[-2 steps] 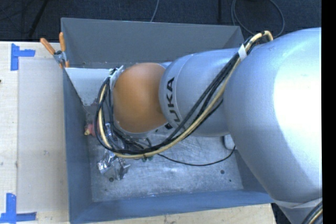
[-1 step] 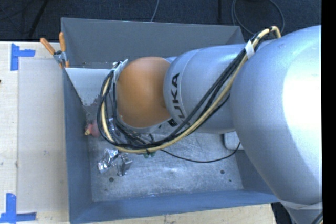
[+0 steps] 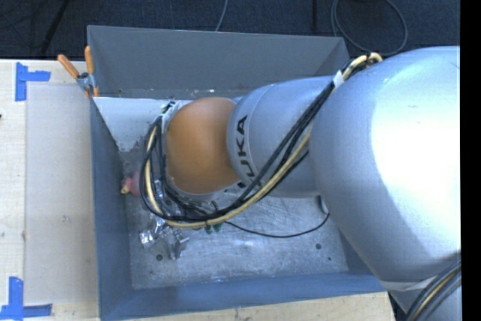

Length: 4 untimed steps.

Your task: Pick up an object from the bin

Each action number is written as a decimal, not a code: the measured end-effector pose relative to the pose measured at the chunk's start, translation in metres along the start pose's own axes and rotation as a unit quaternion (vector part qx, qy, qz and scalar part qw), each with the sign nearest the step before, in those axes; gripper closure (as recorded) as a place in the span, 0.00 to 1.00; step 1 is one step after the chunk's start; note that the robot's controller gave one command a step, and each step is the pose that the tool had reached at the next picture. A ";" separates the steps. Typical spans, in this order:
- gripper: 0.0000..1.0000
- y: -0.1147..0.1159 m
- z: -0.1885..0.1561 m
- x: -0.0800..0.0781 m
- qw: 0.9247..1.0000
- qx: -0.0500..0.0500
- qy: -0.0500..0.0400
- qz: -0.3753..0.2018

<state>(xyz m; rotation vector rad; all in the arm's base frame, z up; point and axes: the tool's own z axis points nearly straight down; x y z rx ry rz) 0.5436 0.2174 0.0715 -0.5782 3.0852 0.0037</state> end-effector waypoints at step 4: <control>1.00 0.000 -0.052 -0.005 1.000 0.001 0.001 0.005</control>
Offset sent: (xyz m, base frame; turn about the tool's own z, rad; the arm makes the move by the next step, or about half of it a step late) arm 0.0000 0.0000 0.0000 0.0000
